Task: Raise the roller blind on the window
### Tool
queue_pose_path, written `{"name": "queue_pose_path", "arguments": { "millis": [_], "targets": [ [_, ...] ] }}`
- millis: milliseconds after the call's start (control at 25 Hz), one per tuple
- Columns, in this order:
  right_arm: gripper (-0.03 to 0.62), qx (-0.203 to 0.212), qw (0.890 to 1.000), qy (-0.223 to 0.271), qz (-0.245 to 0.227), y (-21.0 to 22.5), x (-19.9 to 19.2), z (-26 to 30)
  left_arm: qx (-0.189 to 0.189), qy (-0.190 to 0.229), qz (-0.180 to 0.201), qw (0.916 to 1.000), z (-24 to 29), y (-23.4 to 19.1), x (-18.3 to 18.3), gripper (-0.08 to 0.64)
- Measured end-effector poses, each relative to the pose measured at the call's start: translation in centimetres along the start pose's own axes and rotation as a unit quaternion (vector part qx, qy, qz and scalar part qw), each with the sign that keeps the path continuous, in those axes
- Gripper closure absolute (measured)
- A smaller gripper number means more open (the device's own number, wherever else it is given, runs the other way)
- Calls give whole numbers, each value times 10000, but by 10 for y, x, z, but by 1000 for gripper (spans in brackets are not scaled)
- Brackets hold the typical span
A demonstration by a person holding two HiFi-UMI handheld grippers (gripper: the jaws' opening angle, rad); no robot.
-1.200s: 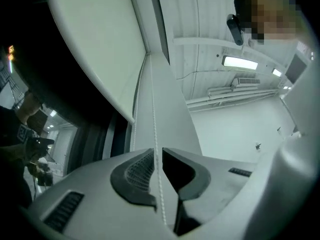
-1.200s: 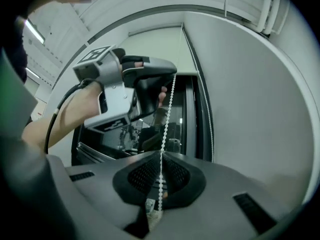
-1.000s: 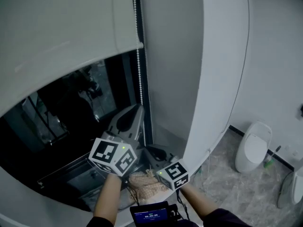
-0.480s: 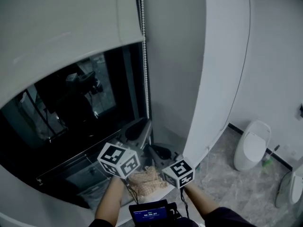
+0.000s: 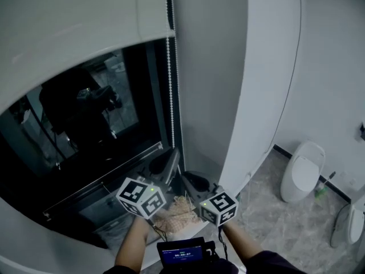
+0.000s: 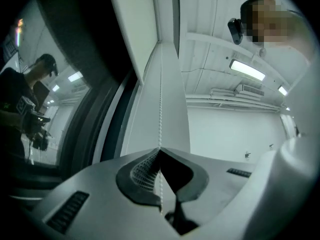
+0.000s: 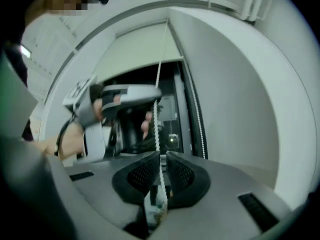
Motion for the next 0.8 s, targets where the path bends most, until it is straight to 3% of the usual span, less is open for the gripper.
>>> {"name": "queue_pose_path", "arguments": {
  "millis": [120, 280, 440, 600, 800],
  "targets": [
    [563, 105, 9963, 657, 546, 9, 45, -10, 52, -191, -186, 9996, -14, 2, -31, 554],
    [542, 574, 9874, 1350, 597, -6, 135, -9, 37, -375, -355, 9987, -25, 8, -61, 554],
    [536, 1208, 9769, 1704, 454, -45, 209, 6, 8, -507, -241, 9984, -33, 18, -71, 554],
    [537, 1548, 9717, 1769, 238, -78, 238, 27, -12, -538, -285, 9981, -38, 24, -74, 554],
    [562, 1370, 9745, 1775, 48, -83, 238, 36, -68, -557, -240, 9981, -39, 34, -72, 554]
  ]
}}
Point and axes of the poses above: the fingertips, and each gripper's own axes: z forward along the fingers, y to its right, x out of its top, the point moved 1 cm from there along -z, backward along the fingers, and after that the axes turned 12 degrees about z, right-handed, at the moved point
